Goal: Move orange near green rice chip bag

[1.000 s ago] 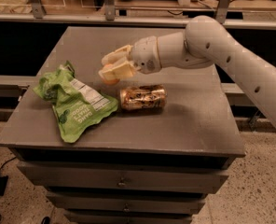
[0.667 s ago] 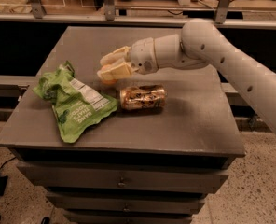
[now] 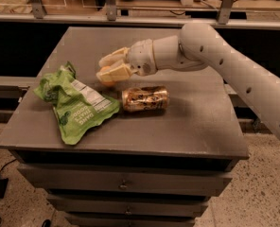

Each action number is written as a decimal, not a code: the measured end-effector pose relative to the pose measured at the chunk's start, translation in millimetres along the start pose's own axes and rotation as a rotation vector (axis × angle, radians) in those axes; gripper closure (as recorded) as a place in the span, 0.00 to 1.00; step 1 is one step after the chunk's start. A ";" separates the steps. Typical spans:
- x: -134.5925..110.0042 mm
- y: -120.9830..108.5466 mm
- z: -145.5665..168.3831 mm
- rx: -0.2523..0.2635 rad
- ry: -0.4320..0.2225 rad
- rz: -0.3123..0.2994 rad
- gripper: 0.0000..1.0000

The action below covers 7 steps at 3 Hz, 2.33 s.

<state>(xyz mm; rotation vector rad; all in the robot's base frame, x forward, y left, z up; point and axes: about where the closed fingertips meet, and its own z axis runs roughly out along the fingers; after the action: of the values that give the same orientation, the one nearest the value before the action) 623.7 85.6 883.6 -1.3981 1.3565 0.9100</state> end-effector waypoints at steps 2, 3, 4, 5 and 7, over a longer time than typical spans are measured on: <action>-1.5 2.7 5.9 -0.011 -0.002 -0.001 0.20; -2.0 3.6 7.9 -0.015 -0.003 -0.002 0.00; -4.5 2.5 5.4 -0.018 -0.002 -0.006 0.00; -14.5 -3.4 -7.9 -0.025 0.002 -0.022 0.00; -69.8 -33.9 -118.2 0.202 -0.037 -0.123 0.00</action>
Offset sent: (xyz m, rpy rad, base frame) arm -0.0008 0.0022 -0.0002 0.0002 0.0005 0.0039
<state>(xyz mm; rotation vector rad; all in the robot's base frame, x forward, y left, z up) 637.7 -10.3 986.7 -1.2880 1.2815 0.6947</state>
